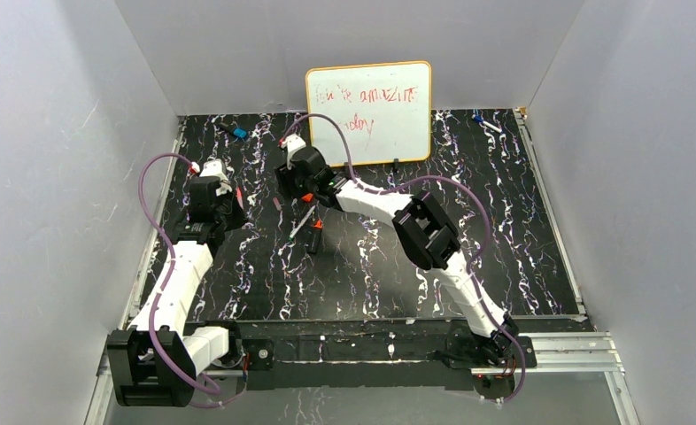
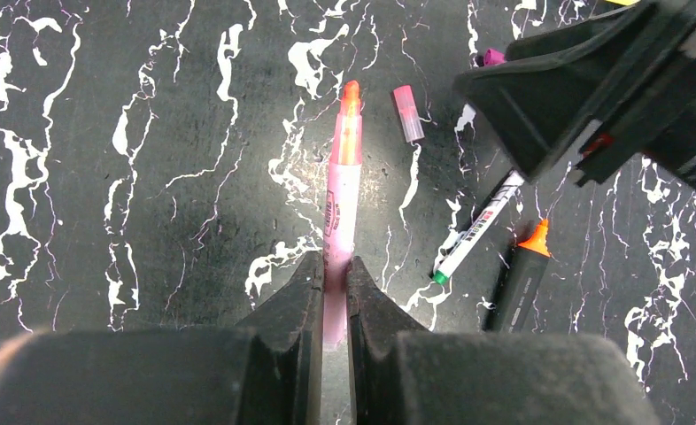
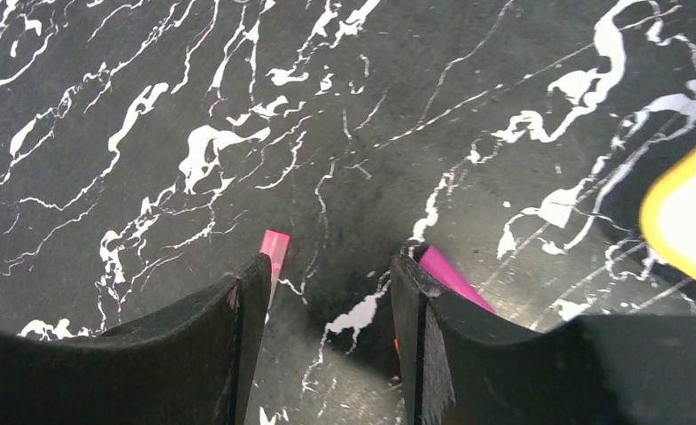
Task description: Insert the pens into the pen caps
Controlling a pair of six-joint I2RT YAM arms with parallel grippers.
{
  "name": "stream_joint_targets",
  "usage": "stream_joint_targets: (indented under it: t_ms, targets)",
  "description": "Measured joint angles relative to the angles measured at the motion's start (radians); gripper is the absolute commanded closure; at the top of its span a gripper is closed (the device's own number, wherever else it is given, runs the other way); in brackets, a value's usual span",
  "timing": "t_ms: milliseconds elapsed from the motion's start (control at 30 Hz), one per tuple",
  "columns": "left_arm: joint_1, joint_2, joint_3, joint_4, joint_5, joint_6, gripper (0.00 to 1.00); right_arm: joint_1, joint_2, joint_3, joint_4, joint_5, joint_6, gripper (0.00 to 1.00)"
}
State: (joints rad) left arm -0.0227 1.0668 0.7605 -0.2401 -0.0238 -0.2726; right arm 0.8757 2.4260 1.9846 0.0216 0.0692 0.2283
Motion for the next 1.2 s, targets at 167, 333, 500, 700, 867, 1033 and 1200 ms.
stream_joint_targets:
  t_ms: [167,333,500,700,867,1033,1200]
  targets:
    - [0.0,-0.002,0.0,0.0,0.007,0.0,1.0,0.028,0.032,0.048,-0.021,-0.006,-0.035,0.42]
    - [0.0,-0.002,0.0,0.0,0.008,0.0,1.0,0.047,0.034,0.093,-0.022,-0.006,-0.075,0.49]
    - [0.0,-0.002,0.0,-0.002,0.006,0.0,1.0,0.061,0.037,0.097,-0.027,-0.011,-0.094,0.51]
    - [0.0,-0.002,0.0,-0.003,0.003,0.0,1.0,0.078,0.08,0.115,-0.052,-0.005,-0.126,0.51]
    - [0.0,-0.002,0.0,-0.004,0.002,0.0,1.0,0.086,0.111,0.115,-0.091,-0.004,-0.131,0.53]
    - [0.0,-0.002,0.0,-0.004,0.0,0.001,1.0,0.091,0.113,0.115,-0.098,-0.003,-0.134,0.66]
    - [0.0,-0.002,0.0,-0.005,-0.002,0.001,1.0,0.095,0.113,0.113,-0.098,0.003,-0.152,0.73]
